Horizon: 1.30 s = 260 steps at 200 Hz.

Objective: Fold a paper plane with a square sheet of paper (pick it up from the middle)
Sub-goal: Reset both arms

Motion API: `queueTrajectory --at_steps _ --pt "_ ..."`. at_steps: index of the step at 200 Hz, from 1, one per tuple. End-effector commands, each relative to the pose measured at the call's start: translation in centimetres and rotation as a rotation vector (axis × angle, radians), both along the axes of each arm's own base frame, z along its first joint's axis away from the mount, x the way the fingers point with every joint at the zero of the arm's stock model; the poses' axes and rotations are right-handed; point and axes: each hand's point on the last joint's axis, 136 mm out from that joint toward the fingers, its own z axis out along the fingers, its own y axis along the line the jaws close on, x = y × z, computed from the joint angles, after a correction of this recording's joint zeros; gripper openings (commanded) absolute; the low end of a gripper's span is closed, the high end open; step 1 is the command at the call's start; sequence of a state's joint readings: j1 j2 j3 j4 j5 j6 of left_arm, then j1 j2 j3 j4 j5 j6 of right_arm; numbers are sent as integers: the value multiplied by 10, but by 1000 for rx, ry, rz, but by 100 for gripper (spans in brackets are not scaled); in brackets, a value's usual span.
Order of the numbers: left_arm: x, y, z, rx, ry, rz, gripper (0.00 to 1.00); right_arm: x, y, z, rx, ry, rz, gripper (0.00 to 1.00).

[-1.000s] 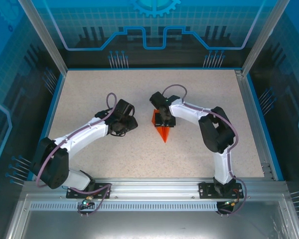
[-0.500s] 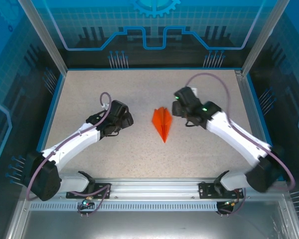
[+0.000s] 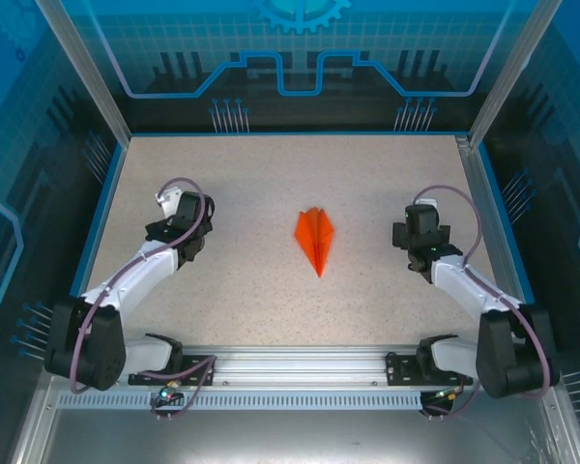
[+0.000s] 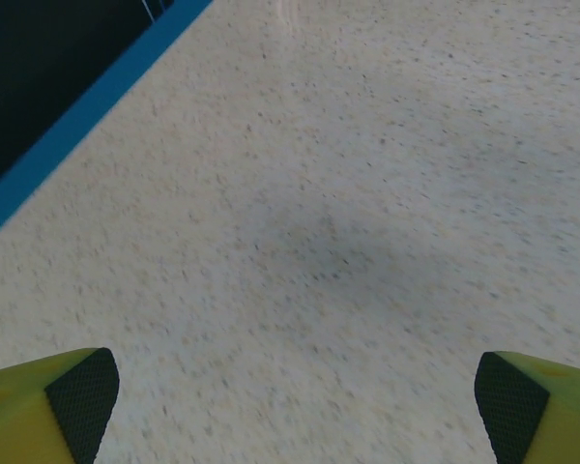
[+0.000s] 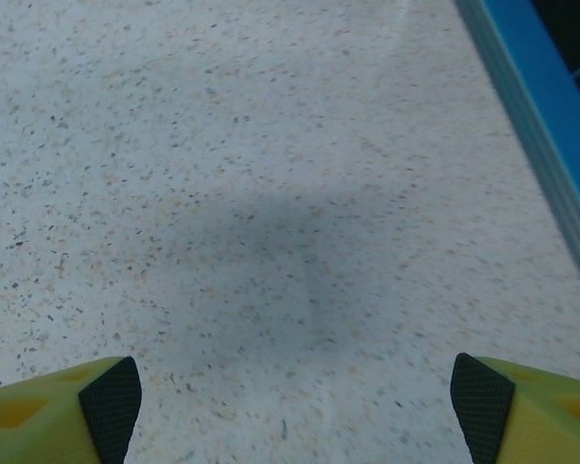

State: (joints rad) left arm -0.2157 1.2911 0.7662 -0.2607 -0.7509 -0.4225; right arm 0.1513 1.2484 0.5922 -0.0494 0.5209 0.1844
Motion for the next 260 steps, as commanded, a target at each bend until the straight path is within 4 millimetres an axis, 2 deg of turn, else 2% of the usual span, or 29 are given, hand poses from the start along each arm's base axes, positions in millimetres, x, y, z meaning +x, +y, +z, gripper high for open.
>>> queueTrajectory --at_steps 1,23,39,51,69,94,124,128,132,141,260 --pt "15 11 -4 120 -29 -47 99 36 16 10 12 -146 117 87" --pt "27 10 -23 93 -34 -97 99 48 31 6 25 -186 213 86" --pt "35 5 -34 79 -89 -140 99 55 39 18 29 -285 269 86" --pt "44 -1 -30 79 -141 -185 99 58 41 20 40 -333 295 87" --pt "55 -7 -21 104 -230 -249 99 58 54 7 66 -339 382 86" --pt "58 -14 -33 48 -252 -335 99 52 61 1 76 -384 432 88" --pt "52 -19 -41 -26 -312 -407 99 59 54 -3 104 -336 405 90" --pt "52 -18 -44 -15 -326 -406 99 59 53 -4 107 -332 398 98" --pt "53 -18 -41 -6 -350 -409 99 60 52 -4 111 -331 394 99" --pt "53 -18 -45 -37 -298 -405 99 60 50 -4 114 -329 386 99" --pt "53 -18 -44 -29 -311 -409 99 60 48 -4 112 -332 375 99"
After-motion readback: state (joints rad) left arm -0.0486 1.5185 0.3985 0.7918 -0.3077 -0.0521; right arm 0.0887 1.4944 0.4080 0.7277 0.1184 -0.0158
